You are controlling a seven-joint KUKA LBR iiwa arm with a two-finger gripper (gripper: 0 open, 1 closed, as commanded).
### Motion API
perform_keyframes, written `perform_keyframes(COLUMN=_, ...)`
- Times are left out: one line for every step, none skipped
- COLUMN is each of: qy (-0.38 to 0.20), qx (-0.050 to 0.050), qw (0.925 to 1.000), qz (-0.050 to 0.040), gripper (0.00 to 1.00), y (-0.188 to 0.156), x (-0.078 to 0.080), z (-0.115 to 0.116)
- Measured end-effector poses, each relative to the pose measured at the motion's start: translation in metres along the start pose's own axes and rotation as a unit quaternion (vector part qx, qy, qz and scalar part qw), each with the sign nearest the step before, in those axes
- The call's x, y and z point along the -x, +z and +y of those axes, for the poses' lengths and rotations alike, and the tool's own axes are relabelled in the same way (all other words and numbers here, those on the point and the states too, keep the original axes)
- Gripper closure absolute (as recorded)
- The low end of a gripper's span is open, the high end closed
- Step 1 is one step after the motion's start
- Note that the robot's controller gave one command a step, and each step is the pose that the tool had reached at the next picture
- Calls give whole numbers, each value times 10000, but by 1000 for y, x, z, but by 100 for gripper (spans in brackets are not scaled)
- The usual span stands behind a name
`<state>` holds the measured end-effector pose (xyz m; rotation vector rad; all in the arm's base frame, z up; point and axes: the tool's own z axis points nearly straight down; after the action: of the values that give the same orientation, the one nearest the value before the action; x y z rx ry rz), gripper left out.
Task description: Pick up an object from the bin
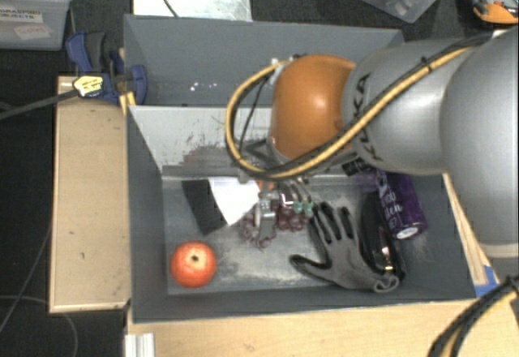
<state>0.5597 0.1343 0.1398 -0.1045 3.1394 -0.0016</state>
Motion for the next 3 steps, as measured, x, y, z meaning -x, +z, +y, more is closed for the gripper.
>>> perform_keyframes(qy=58, qx=14, qw=10000, qz=-33, gripper=0, y=-1, x=-6, z=7)
perform_keyframes(qy=-1999, qx=9, qw=9798, qz=-27, gripper=0, y=-83, x=-30, z=-19)
perform_keyframes(qy=-706, qx=17, qw=9975, qz=-29, gripper=0, y=-29, x=-26, z=-14)
